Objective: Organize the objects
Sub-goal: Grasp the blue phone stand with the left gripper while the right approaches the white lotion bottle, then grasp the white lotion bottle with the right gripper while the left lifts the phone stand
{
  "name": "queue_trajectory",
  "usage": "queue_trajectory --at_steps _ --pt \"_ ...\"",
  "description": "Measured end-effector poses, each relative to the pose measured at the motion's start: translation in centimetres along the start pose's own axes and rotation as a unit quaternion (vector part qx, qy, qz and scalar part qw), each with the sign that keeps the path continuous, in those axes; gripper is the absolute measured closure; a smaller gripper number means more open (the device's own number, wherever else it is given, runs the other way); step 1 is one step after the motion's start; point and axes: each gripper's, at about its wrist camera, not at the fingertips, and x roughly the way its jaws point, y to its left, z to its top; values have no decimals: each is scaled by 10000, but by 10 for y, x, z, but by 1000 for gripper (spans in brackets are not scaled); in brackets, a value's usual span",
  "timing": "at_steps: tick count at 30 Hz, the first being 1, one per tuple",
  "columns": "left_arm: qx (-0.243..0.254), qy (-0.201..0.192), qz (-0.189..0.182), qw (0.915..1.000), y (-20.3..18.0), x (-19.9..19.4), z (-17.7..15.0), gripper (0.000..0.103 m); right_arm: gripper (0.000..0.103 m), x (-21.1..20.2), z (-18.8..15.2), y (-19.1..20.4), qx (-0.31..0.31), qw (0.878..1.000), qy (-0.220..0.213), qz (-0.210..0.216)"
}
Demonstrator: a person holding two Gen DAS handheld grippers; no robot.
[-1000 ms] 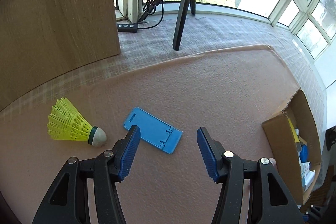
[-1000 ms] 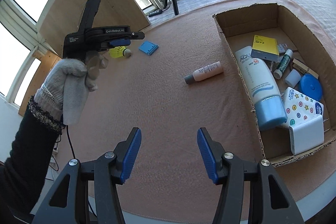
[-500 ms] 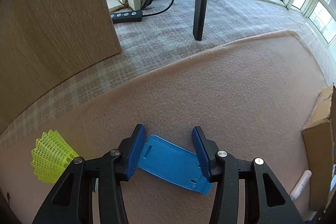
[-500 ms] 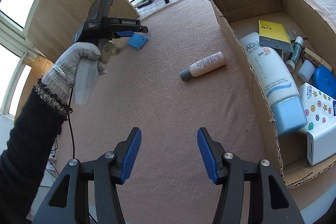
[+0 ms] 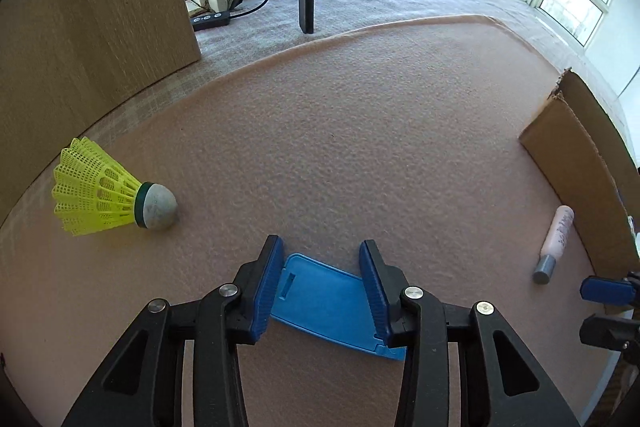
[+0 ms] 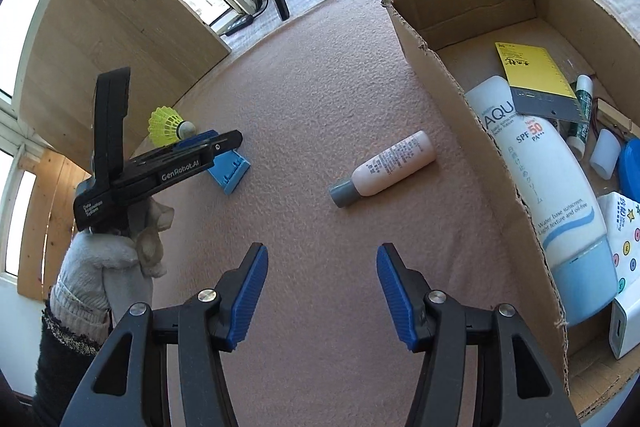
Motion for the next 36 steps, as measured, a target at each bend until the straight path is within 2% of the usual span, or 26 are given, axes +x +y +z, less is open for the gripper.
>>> queue_trajectory --at_steps 7,11,13,21,25,30,34,36 --pt "59 -131 -193 9997 -7 -32 -49 61 50 16 20 -2 313 9986 -167 -403" --pt "1 -152 -299 9994 -6 -48 -72 61 49 30 34 -3 451 9970 -122 -618" --pt "-32 -152 -343 9993 -5 -54 -79 61 47 39 39 -5 534 9961 5 -707" --pt "-155 -119 -415 9989 -1 -66 -96 61 44 48 53 0 525 9937 -129 -978" --pt "-440 -137 -538 9975 6 -72 -102 63 46 54 54 13 52 9945 -30 -1041" --pt "-1009 -152 -579 9931 20 -89 -119 63 58 60 44 29 -742 9907 115 -1132" --pt "-1504 -199 -635 9864 28 -108 -140 57 61 61 34 37 -1254 9854 214 -1133" --pt "-1660 -172 -785 9828 26 -113 -149 53 63 59 29 37 -1394 9838 226 -1102"
